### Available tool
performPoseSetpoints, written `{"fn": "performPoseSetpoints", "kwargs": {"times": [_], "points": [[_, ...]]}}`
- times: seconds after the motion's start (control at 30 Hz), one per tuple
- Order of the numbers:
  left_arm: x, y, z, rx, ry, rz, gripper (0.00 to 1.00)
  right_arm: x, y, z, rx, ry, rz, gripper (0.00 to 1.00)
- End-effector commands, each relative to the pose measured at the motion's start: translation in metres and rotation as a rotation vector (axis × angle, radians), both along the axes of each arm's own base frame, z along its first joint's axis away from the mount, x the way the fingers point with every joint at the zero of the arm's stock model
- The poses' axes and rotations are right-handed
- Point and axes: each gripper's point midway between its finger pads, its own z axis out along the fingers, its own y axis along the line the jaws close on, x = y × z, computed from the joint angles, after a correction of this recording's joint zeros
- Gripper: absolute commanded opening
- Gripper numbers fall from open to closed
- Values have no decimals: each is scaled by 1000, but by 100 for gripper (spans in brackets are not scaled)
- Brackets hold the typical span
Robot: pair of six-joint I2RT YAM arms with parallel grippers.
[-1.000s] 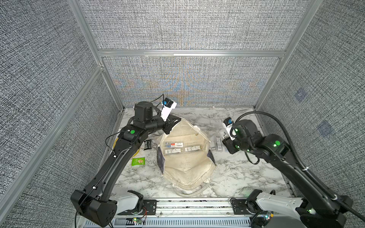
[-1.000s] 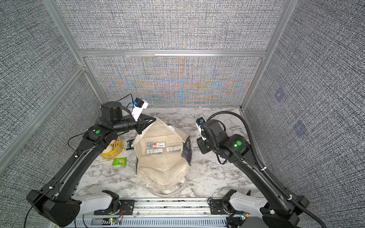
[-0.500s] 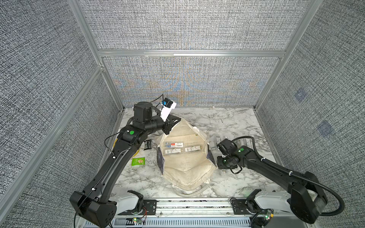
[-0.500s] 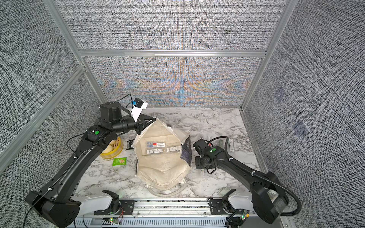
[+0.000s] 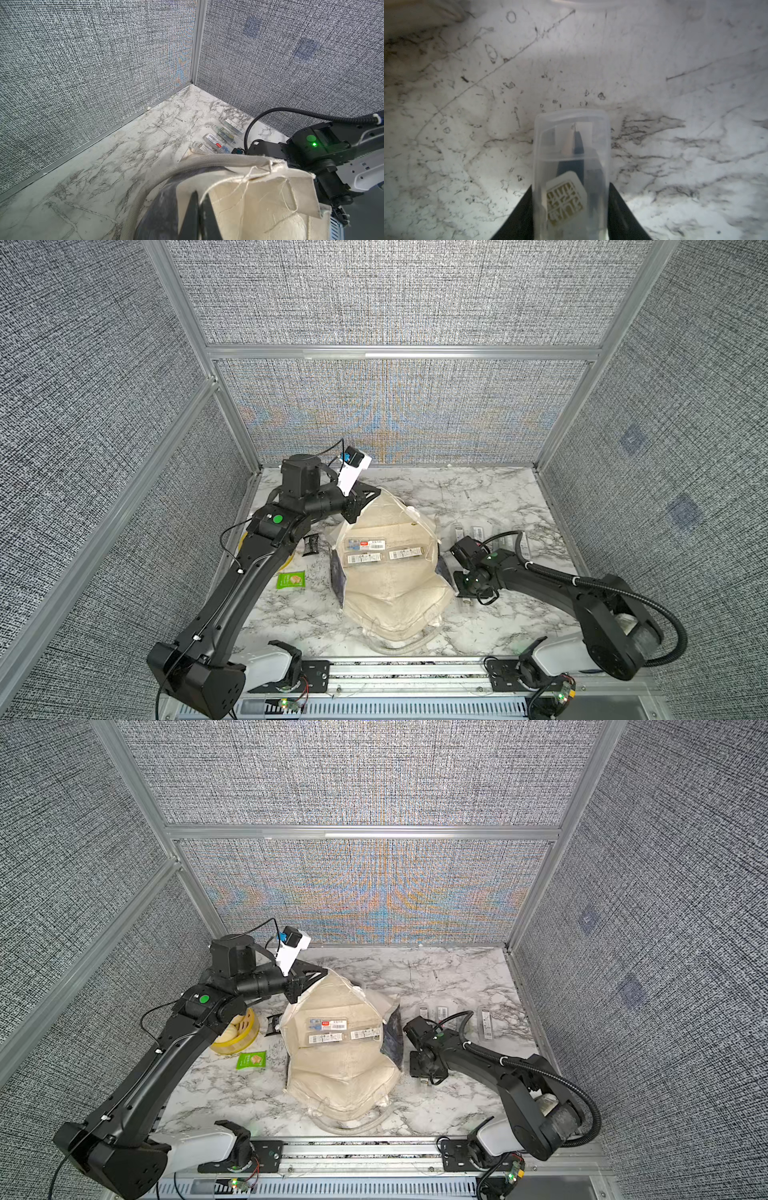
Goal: Take out the compass set from the canvas bag
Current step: Place the compass set at the center of the board.
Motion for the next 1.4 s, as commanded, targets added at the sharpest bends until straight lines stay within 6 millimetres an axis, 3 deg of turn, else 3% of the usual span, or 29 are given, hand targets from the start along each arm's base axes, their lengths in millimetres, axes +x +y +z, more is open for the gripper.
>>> {"fn": "performPoseSetpoints", "kwargs": {"times": [0.0,0.37,0.6,0.77,0.9,0.93,1.0,1.13,1.23,1.37], "points": [[0,-4,12,-30,-51,-26,0,7,-3,-1,-32,-15,-13,50],[0,-4,11,-28,-48,-28,0,10,-4,-1,-49,-6,-12,61],[1,-5,10,-27,-46,-31,0,10,-3,22,-28,-38,-2,64],[0,-5,11,-26,-48,-32,0,12,-14,70,-46,-115,15,66],[-1,-4,12,-28,-50,-33,0,15,-32,123,-63,-219,39,66],[-1,-4,12,-28,-50,-33,0,21,-31,147,-45,-275,58,66],[-2,-5,12,-31,-50,-37,0,22,-32,175,-34,-352,110,66],[-2,-6,13,-35,-47,-43,0,16,-9,227,94,-505,318,64],[-2,-6,13,-37,-44,-47,0,-1,19,257,246,-619,507,62],[-2,-7,11,-37,-39,-51,0,-25,40,292,337,-769,714,56]]}}
